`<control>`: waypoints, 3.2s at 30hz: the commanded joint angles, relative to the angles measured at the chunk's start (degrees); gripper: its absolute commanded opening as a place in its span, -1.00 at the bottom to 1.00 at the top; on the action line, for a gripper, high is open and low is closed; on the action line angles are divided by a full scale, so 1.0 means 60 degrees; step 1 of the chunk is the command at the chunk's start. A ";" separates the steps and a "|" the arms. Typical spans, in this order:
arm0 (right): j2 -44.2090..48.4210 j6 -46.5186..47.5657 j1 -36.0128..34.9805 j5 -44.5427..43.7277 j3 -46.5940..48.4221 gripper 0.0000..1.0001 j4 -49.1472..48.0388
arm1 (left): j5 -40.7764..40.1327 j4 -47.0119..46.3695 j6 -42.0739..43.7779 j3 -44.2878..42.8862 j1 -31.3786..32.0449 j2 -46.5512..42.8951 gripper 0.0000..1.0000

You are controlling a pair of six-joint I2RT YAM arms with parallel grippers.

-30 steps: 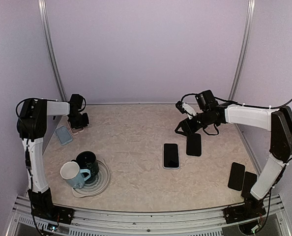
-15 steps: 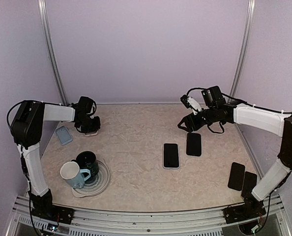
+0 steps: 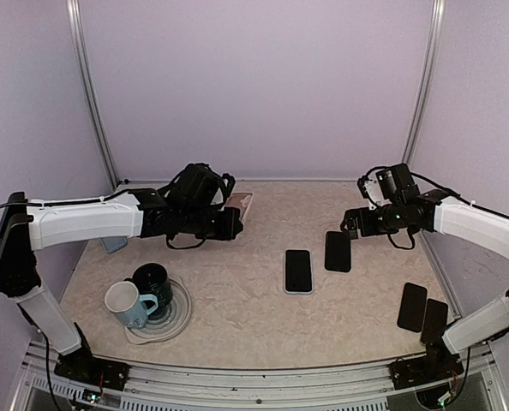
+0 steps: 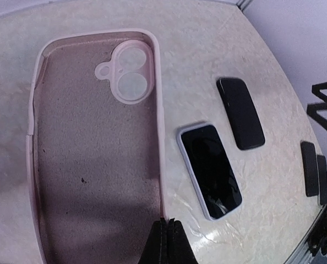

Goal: Put the phone into the phone case

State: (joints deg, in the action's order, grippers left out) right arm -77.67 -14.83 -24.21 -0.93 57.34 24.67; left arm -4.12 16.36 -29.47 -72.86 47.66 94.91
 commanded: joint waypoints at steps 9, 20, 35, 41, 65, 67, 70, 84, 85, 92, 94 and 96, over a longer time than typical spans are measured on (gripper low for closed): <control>0.1572 -0.3879 0.1931 -0.1683 -0.2184 0.98 0.2238 | -0.0108 0.1025 -0.2063 0.0986 0.2320 0.0697 -1.00; 0.1396 -0.6212 0.2688 -0.1921 -0.3227 0.98 0.3974 | 0.1056 -0.0074 -0.2458 0.1599 0.3055 0.2008 -0.65; 0.0871 -0.5862 0.3419 -0.1051 -0.4135 0.98 0.2723 | -0.0823 -0.0371 -0.1347 0.1869 0.2983 0.0424 0.19; 0.0336 -0.4715 0.3305 0.0108 -0.4356 0.86 0.1702 | -0.0910 -0.0429 -0.1414 0.2348 0.2615 0.0100 0.20; -0.1628 -0.3428 -0.0413 0.1219 -0.2768 0.98 0.3517 | -0.0886 -0.0147 -0.1133 0.3150 0.1677 -0.0019 0.18; -0.1653 -0.3322 -0.0419 0.1143 -0.2821 0.95 0.3551 | -0.0969 0.0054 -0.1023 0.3040 0.1673 0.0138 0.14; -0.1919 -0.3256 -0.0422 0.0976 -0.2786 0.85 0.3462 | -0.0964 0.0330 -0.0908 0.2839 0.1628 0.0394 0.10; -0.1098 -0.2787 -0.0464 0.1209 -0.2538 0.04 0.3159 | -0.1844 0.1516 -0.0581 0.1772 0.1455 0.1175 -0.03; -0.0925 -0.2798 -0.0463 0.1153 -0.2458 0.03 0.3225 | -0.1776 0.1545 -0.0498 0.1726 0.1460 0.1295 -0.10; -0.0032 -0.2833 -0.0501 0.0993 -0.1808 -0.05 0.3364 | -0.1186 0.1609 -0.0552 0.1866 0.1766 0.2157 -0.27; 0.0099 -0.2928 -0.0621 0.0920 -0.1601 -0.08 0.3438 | -0.1028 0.1609 -0.0685 0.1934 0.2002 0.2094 -0.28; 0.0102 -0.3080 -0.0864 0.0804 -0.1320 -0.08 0.3517 | -0.0805 0.1451 -0.0730 0.1980 0.2293 0.1965 -0.29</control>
State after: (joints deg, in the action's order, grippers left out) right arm -78.85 -32.14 -26.85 4.08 45.45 44.77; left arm -13.10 23.64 -33.04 -62.15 58.19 106.37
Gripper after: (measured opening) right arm 0.720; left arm 0.362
